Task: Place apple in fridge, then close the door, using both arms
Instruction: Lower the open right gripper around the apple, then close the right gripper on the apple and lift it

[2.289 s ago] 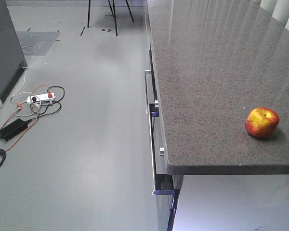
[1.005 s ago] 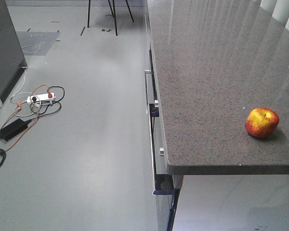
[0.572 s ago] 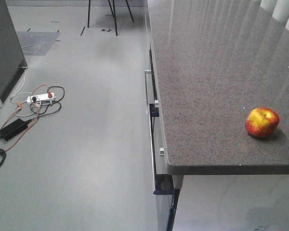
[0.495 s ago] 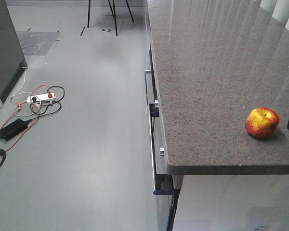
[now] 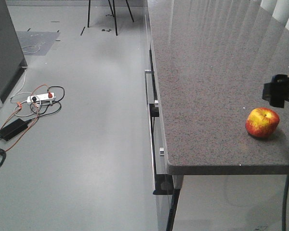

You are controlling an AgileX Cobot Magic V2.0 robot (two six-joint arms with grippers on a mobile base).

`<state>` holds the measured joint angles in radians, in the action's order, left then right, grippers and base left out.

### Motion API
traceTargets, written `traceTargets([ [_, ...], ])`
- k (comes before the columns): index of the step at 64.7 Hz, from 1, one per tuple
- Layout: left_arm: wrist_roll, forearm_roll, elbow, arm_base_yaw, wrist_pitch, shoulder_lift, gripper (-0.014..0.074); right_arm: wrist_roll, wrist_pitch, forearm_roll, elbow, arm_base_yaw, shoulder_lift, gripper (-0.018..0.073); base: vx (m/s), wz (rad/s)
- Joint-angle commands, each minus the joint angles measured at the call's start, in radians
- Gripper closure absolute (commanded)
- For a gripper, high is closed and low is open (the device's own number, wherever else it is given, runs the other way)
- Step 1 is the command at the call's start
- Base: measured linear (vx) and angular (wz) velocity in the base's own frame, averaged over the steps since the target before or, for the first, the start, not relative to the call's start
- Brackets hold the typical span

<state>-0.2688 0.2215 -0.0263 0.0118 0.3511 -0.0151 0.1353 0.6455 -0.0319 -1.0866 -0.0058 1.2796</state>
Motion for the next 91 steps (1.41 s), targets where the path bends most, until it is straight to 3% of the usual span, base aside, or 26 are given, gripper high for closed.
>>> traceTargets([
  [1, -0.001, 0.003, -0.018, 0.002, -0.069, -0.011, 0.0601, -0.002, -0.074, -0.036, -0.058, -0.002, 0.030, -0.0054, 0.00, 0.00],
  [31, -0.001, 0.003, -0.018, 0.002, -0.069, -0.011, 0.0601, 0.000, -0.105, -0.077, -0.161, -0.008, 0.242, -0.0054, 0.00, 0.00],
  [46, -0.001, 0.003, -0.018, 0.002, -0.069, -0.011, 0.0601, -0.023, -0.117, -0.057, -0.172, -0.072, 0.283, -0.0049, 0.00, 0.00],
  [55, -0.001, 0.003, -0.018, 0.002, -0.069, -0.011, 0.0601, -0.082, -0.139, -0.030, -0.170, -0.071, 0.293, -0.0046, 0.00, 0.00],
  [91, -0.001, 0.003, -0.018, 0.002, -0.069, -0.011, 0.0601, -0.089, -0.114, 0.013, -0.170, -0.072, 0.380, -0.0036, 0.00, 0.00],
])
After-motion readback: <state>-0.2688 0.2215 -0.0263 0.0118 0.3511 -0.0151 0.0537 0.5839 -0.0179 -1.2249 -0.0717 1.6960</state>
